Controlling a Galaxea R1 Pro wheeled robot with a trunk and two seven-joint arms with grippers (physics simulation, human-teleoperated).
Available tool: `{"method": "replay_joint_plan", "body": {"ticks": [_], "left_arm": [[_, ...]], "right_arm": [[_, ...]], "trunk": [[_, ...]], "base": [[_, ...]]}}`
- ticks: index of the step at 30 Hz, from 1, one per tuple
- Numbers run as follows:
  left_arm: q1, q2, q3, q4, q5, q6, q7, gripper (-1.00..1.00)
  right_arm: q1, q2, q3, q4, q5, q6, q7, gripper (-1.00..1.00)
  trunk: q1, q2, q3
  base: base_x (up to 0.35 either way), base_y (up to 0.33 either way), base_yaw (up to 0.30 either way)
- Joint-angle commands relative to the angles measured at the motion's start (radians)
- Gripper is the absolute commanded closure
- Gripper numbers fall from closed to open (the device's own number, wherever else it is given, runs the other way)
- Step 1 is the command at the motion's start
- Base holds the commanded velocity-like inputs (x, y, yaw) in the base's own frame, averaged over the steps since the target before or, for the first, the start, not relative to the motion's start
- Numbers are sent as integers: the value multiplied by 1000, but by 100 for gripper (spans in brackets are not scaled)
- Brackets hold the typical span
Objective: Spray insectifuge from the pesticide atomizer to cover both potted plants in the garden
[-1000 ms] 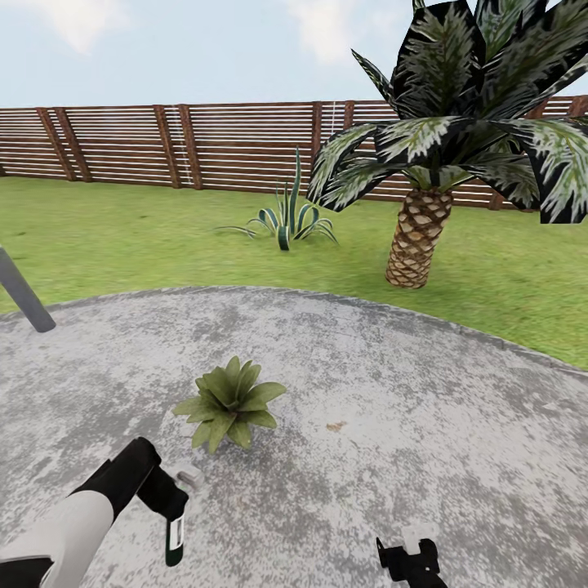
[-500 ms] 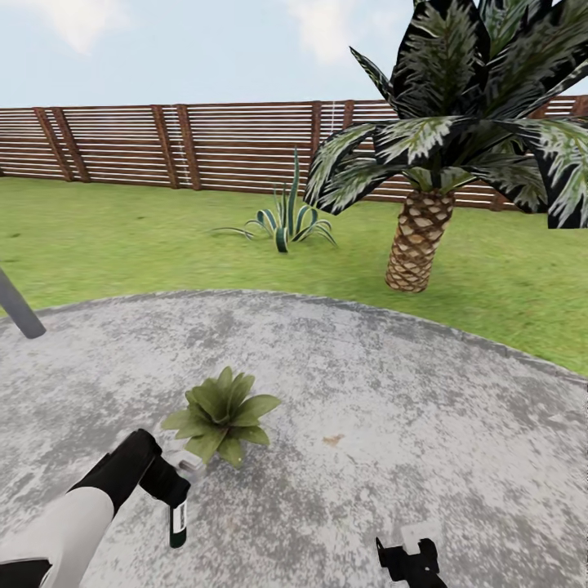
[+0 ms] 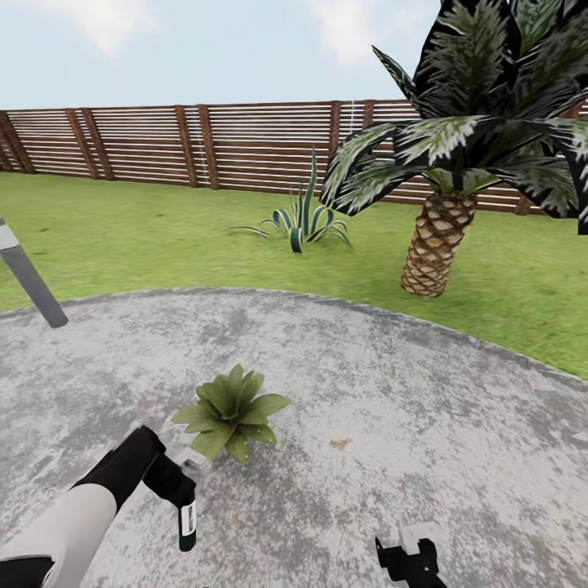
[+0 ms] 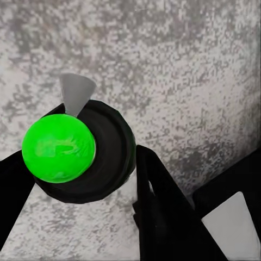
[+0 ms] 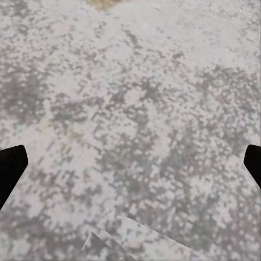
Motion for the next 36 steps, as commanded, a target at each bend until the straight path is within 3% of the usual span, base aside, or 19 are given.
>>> {"method": "replay_joint_plan", "body": {"ticks": [1,4,9,13,24,29,36], "left_arm": [[-8,0,-28,-3,-8,9,-30,100],[-45,1,-127,-7,-9,41,-68,100],[-73,1,-206,-47,-9,132,-130,100],[-75,2,-224,-105,-10,150,-147,100],[-76,1,-231,-117,-9,164,-174,100],[-76,2,-317,-116,-6,165,-205,100],[-76,15,-341,-116,-8,171,-252,100]], "right_arm": [[0,0,9,1,-4,-2,-5,-100],[0,0,9,2,-4,-1,-5,-100],[0,0,9,2,-3,-1,-4,-100],[0,0,9,1,-3,-1,-3,-100],[0,0,10,2,0,-1,-2,-100],[0,-1,10,2,-1,-1,-2,-100],[0,-2,9,2,-2,-1,-2,-100]], "trunk": [[0,0,-1],[0,0,-1],[0,0,-1],[0,0,-1],[0,0,-1],[0,0,-1],[0,0,-1]], "base": [[0,0,65],[0,0,27],[0,0,4],[19,0,0],[272,-32,0],[167,-94,0],[12,-7,0]]}}
